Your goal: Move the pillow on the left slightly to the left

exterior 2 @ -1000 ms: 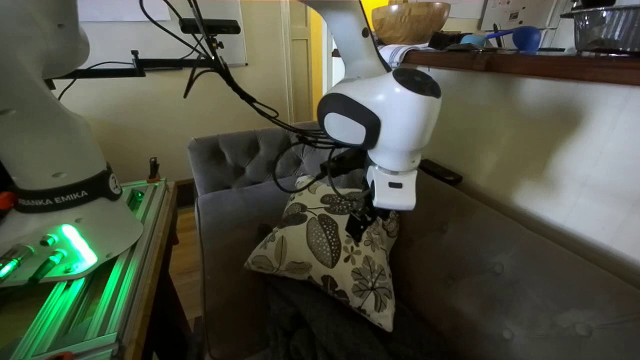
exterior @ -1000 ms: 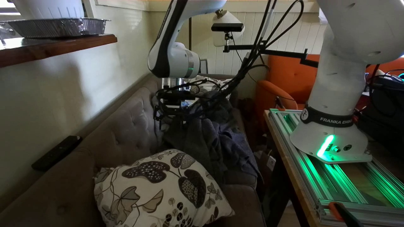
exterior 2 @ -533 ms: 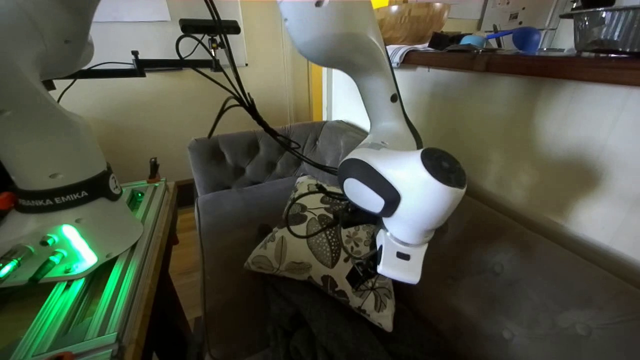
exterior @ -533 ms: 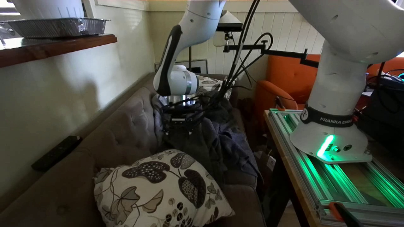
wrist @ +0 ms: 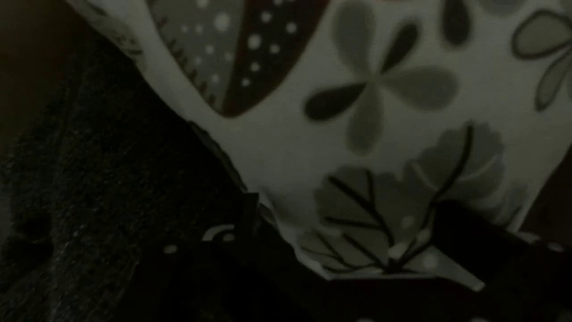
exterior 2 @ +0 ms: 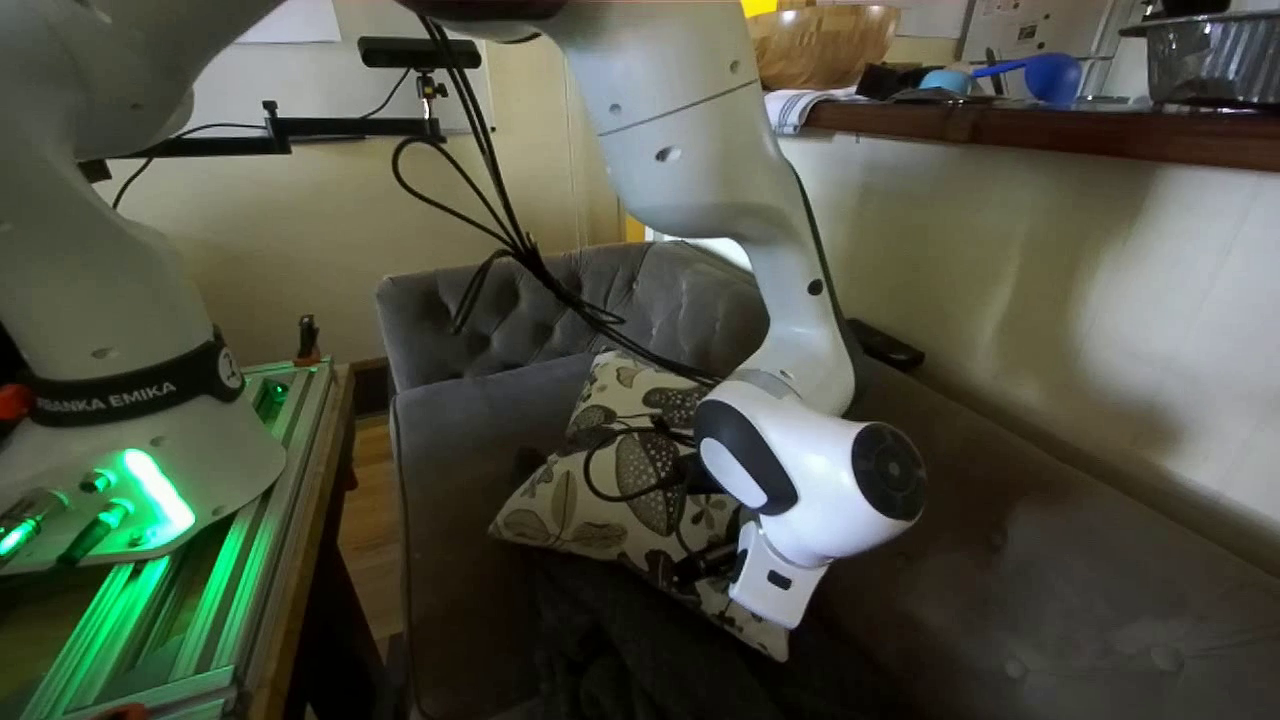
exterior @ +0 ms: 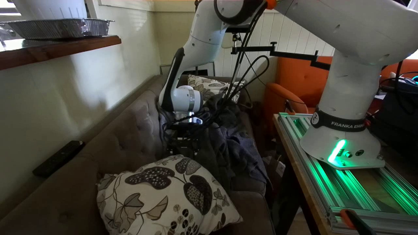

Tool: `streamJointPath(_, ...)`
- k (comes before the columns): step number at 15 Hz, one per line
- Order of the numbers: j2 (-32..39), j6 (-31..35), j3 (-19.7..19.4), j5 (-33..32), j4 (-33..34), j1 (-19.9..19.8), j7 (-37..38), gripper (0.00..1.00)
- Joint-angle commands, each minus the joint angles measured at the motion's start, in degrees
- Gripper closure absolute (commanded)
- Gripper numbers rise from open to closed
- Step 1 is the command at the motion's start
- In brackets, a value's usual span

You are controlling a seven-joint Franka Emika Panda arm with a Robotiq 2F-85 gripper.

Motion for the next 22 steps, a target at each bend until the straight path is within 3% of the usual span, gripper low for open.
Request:
streamJointPath(1, 4.9, 0.8, 2.7, 9.2, 6.7, -2.0, -2.5, 0.00)
streamJointPath(5, 7.5, -0.8, 0.2, 12.8, 10.3, -0.5, -1.5, 0.00)
streamJointPath(6, 8.1, -1.0, -0.3, 12.6, 10.5, 0.0, -1.3, 0.25)
streamJointPath(7, 8.6, -1.5, -1.0, 11.4, 10.4, 0.8, -0.8, 0.26)
streamJointPath(10, 8.1, -3.1, -3.0, 9.9, 8.9, 3.2, 1.6, 0.47)
streamJointPath(17, -1.2, -4.8, -6.2, 9.8, 0.9, 6.3, 1.1, 0.94)
streamJointPath(18, -3.1, -5.0, -6.5, 10.0, -0.9, 6.3, 0.5, 0.98)
streamJointPath(22, -14.0, -7.7, -6.5, 9.8, -11.2, 6.3, -4.4, 0.98)
